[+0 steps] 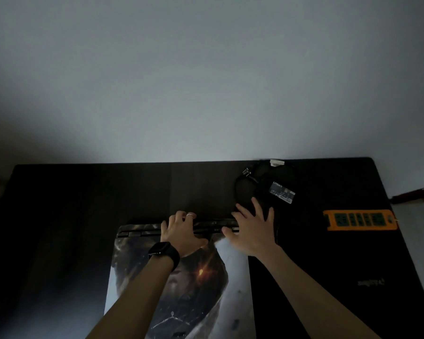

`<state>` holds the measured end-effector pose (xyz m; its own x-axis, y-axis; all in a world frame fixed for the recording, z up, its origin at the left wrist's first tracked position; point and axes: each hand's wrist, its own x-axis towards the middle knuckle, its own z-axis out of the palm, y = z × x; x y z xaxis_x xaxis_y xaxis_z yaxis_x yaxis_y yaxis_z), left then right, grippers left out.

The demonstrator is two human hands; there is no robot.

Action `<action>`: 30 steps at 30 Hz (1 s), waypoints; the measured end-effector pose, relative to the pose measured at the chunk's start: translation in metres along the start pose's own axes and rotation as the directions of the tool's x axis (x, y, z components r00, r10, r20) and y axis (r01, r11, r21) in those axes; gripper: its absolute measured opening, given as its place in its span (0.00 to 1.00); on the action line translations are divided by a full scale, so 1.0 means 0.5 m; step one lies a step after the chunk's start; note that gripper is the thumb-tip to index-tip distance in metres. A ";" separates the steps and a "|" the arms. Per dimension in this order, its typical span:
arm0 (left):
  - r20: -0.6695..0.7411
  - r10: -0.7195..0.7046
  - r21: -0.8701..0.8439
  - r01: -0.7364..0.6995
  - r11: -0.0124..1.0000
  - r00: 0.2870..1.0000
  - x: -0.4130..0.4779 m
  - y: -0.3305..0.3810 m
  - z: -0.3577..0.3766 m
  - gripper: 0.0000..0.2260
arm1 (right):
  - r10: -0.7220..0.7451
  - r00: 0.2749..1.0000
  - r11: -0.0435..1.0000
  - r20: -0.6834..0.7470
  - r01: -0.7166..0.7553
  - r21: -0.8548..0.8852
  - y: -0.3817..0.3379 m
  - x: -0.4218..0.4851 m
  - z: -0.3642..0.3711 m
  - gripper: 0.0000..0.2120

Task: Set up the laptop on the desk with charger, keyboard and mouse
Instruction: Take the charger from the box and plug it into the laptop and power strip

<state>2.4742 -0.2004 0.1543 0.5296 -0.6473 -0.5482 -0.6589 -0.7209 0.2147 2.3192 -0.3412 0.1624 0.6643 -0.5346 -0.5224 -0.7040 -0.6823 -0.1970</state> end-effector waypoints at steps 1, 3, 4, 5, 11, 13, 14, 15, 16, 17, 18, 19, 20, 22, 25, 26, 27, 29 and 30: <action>-0.019 0.014 -0.037 -0.014 0.999 1.000 0.003 0.011 0.004 0.37 | 0.001 0.999 0.994 -0.052 0.005 0.109 0.009 -0.005 -0.004 0.28; -0.057 0.057 -0.103 -0.063 0.993 0.997 0.013 0.043 0.009 0.38 | 0.044 0.979 0.956 -0.201 0.017 0.292 0.043 -0.006 -0.022 0.22; -0.054 0.084 -0.117 -0.090 0.989 0.995 0.019 0.060 0.010 0.38 | 0.081 0.958 0.938 -0.274 0.020 0.347 0.066 0.000 -0.032 0.19; -0.043 0.112 -0.114 -0.116 0.987 0.993 0.026 0.085 0.014 0.37 | 0.118 0.936 0.925 -0.331 0.018 0.380 0.097 0.013 -0.045 0.17; -0.114 0.047 -0.118 -0.061 0.991 0.992 0.012 0.185 0.072 0.31 | -0.023 0.941 0.986 -0.337 0.076 0.146 0.204 0.165 -0.139 0.20; -0.168 -0.009 -0.158 -0.018 0.987 0.986 0.009 0.197 0.090 0.29 | -0.133 0.963 0.991 -0.236 0.128 -0.034 0.205 0.214 -0.162 0.27; -0.193 -0.034 -0.168 0.001 0.986 0.981 0.010 0.202 0.096 0.29 | -0.167 0.968 0.983 -0.185 0.148 -0.113 0.206 0.233 -0.167 0.29; -0.209 -0.059 -0.175 0.022 0.984 0.976 0.011 0.208 0.100 0.30 | -0.185 0.972 0.972 -0.148 0.158 -0.177 0.204 0.250 -0.168 0.30; -0.219 -0.081 -0.187 0.040 0.982 0.972 0.011 0.209 0.103 0.31 | -0.183 0.974 0.961 -0.135 0.149 -0.232 0.197 0.261 -0.163 0.28; -0.228 -0.099 -0.195 0.055 0.979 0.969 0.011 0.214 0.105 0.32 | -0.173 0.974 0.953 -0.143 0.129 -0.273 0.191 0.270 -0.157 0.26; -0.233 -0.114 -0.191 0.070 0.979 0.966 0.012 0.221 0.106 0.33 | -0.167 0.970 0.947 -0.176 0.108 -0.304 0.190 0.275 -0.153 0.25; -0.227 -0.134 -0.180 0.094 0.979 0.965 0.009 0.230 0.111 0.34 | -0.178 0.959 0.941 -0.222 0.099 -0.324 0.191 0.275 -0.146 0.23; -0.230 -0.153 -0.184 0.112 0.977 0.961 0.011 0.236 0.112 0.35 | -0.200 0.940 0.935 -0.275 0.099 -0.341 0.193 0.273 -0.148 0.21; -0.231 -0.188 -0.193 0.145 0.970 0.955 0.000 0.244 0.123 0.36 | -0.237 0.896 0.944 -0.375 0.120 -0.308 0.208 0.255 -0.150 0.16; -0.367 -0.142 -0.088 0.117 0.989 0.920 -0.038 0.263 0.127 0.32 | -0.219 0.807 0.976 -0.549 0.183 -0.119 0.250 0.194 -0.199 0.12; -0.433 -0.100 -0.038 0.093 0.995 0.896 -0.056 0.274 0.128 0.28 | -0.196 0.765 0.978 -0.614 0.200 -0.063 0.268 0.166 -0.221 0.11; -0.450 -0.073 0.025 0.095 0.995 0.890 -0.075 0.289 0.125 0.26 | -0.172 0.721 0.978 -0.671 0.207 -0.028 0.287 0.139 -0.241 0.10; -0.233 -0.153 0.060 0.172 0.983 0.960 -0.107 0.329 0.120 0.27 | -0.121 0.675 0.985 -0.728 0.174 -0.003 0.330 0.078 -0.274 0.09; -0.079 -0.216 0.050 0.220 0.974 0.973 -0.116 0.348 0.121 0.29 | -0.097 0.687 0.991 -0.720 0.137 -0.002 0.351 0.047 -0.282 0.09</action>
<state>2.2965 -0.2732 0.1748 0.6999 -0.4941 -0.5158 -0.5520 -0.8324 0.0483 2.2467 -0.5440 0.2325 0.7055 -0.6602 0.2578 -0.6056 -0.7504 -0.2648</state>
